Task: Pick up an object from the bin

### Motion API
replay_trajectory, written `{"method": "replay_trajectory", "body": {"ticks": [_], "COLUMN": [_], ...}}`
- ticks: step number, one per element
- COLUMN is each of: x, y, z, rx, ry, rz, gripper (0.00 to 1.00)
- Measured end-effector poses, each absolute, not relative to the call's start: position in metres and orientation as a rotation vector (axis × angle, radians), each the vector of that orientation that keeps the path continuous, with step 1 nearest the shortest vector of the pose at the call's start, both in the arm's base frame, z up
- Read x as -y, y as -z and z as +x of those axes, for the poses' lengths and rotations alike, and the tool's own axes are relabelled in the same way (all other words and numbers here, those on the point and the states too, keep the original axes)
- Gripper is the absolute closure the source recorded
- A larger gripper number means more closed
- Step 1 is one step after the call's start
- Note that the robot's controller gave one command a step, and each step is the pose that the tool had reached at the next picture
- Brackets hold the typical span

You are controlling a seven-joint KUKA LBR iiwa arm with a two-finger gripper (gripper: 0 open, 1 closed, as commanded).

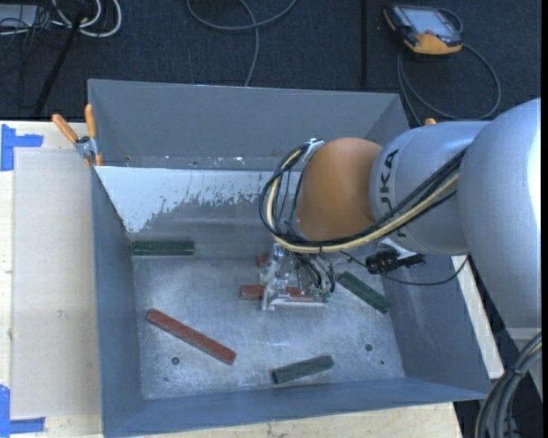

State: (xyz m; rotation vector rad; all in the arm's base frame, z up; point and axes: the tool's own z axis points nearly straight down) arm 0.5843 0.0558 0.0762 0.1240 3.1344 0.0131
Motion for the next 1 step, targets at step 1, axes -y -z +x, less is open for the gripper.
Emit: {"method": "replay_trajectory", "body": {"ticks": [1], "x": [-0.0568], "y": [-0.2423], "z": [0.5879], "rx": [-3.134], "ry": [-0.001], "rz": [0.010], "gripper": [1.00]}}
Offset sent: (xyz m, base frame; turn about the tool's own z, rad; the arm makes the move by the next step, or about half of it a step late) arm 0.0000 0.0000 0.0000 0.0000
